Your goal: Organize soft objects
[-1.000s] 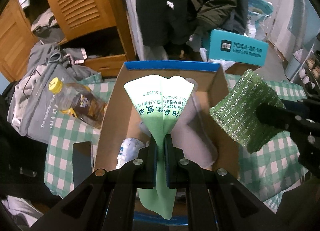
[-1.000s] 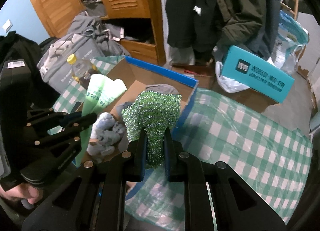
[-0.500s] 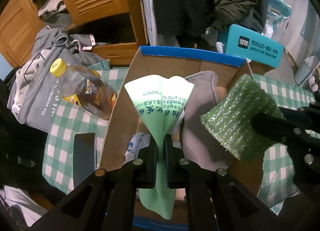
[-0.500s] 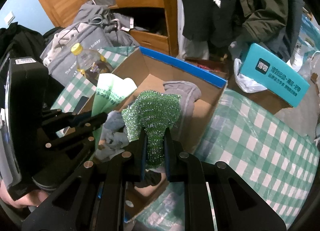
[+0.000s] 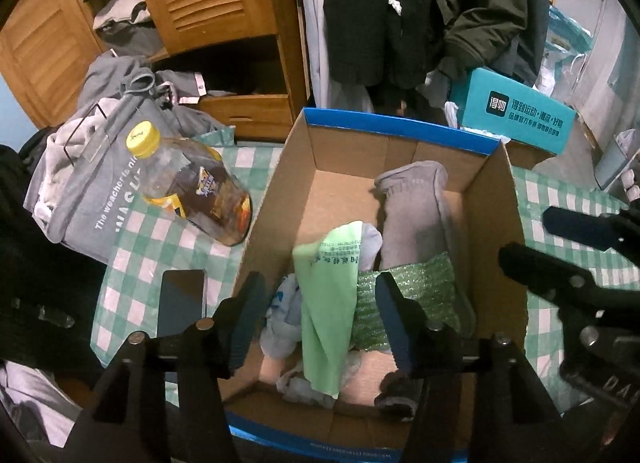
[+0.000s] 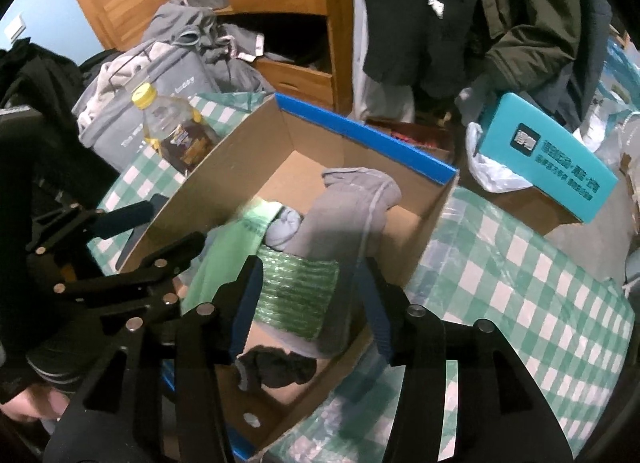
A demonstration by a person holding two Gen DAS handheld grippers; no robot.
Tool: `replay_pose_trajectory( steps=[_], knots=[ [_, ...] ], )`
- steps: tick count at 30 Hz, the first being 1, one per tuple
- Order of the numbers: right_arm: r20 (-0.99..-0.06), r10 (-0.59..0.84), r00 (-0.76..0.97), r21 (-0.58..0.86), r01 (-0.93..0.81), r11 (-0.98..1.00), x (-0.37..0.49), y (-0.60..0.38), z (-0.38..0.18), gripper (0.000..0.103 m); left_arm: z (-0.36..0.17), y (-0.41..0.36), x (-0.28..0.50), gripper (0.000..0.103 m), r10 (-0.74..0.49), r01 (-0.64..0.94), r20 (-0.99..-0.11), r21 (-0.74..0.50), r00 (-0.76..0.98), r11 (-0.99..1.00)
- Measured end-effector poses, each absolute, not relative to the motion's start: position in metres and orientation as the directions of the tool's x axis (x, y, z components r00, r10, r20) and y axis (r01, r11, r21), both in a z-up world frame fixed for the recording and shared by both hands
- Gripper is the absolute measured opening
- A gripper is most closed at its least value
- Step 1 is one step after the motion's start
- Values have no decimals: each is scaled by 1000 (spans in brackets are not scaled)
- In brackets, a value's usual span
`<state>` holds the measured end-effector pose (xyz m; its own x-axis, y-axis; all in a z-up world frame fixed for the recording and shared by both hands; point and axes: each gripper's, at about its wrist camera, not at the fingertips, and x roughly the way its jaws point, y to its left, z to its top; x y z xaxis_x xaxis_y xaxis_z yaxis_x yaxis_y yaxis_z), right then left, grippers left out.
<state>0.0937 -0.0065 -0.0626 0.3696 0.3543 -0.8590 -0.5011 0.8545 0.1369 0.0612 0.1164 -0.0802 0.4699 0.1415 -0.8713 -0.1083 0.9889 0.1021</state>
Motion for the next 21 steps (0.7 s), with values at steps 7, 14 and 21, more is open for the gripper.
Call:
replay_pose_trajectory(
  steps=[7, 14, 21],
  knots=[
    [-844, 316, 433, 105, -445, 890, 87, -27, -45, 64, -61, 108, 51, 72, 149, -97, -849, 115, 508, 989],
    [-814, 315, 489, 112, -401, 909, 74, -51, -20, 66, -39, 97, 42, 82, 130, -67, -824, 111, 552, 992],
    [-791, 321, 521, 129, -371, 920, 63, -71, -2, 66, -22, 82, 32, 89, 117, -44, -803, 113, 584, 993]
  ],
)
